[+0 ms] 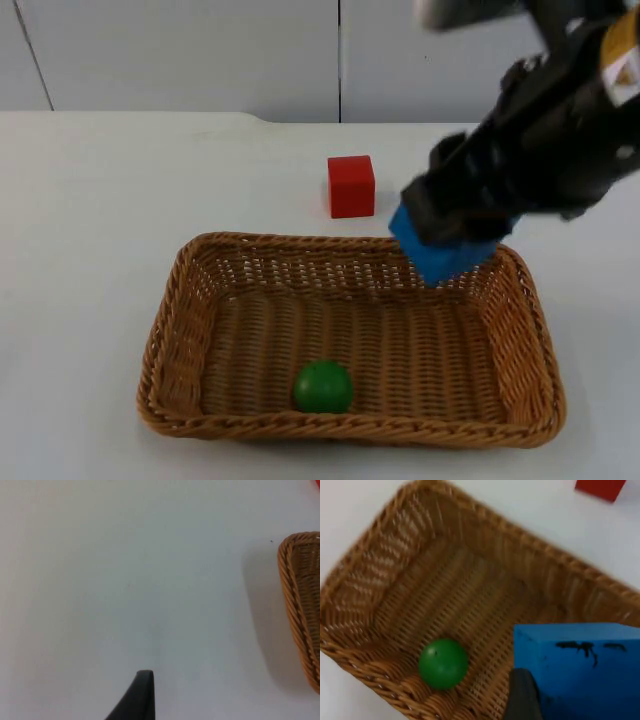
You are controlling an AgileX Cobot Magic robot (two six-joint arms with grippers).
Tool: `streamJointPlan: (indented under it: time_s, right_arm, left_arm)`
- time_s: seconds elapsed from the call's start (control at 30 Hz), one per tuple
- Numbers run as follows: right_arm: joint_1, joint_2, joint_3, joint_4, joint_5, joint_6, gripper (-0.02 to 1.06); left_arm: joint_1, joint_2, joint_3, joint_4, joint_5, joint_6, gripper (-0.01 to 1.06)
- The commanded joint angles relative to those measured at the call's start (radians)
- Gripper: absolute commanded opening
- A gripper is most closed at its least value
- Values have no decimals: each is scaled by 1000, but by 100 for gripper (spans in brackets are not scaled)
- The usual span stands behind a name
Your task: Place all geometric objects except the red cube into the basket.
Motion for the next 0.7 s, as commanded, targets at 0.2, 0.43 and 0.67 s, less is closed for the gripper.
streamJointPlan:
  time_s: [0.2, 0.43, 0.67]
  right_arm:
    - [2, 202, 1, -7, -112, 4, 0]
    - [2, 305, 1, -7, -121, 8, 30]
    - [2, 303, -1, -7, -119, 8, 73]
  left_arm:
    - [6, -8, 4, 3, -7, -7, 105]
    - [6, -8, 4, 3, -7, -7, 105]
    - [6, -8, 4, 3, -7, -7, 105]
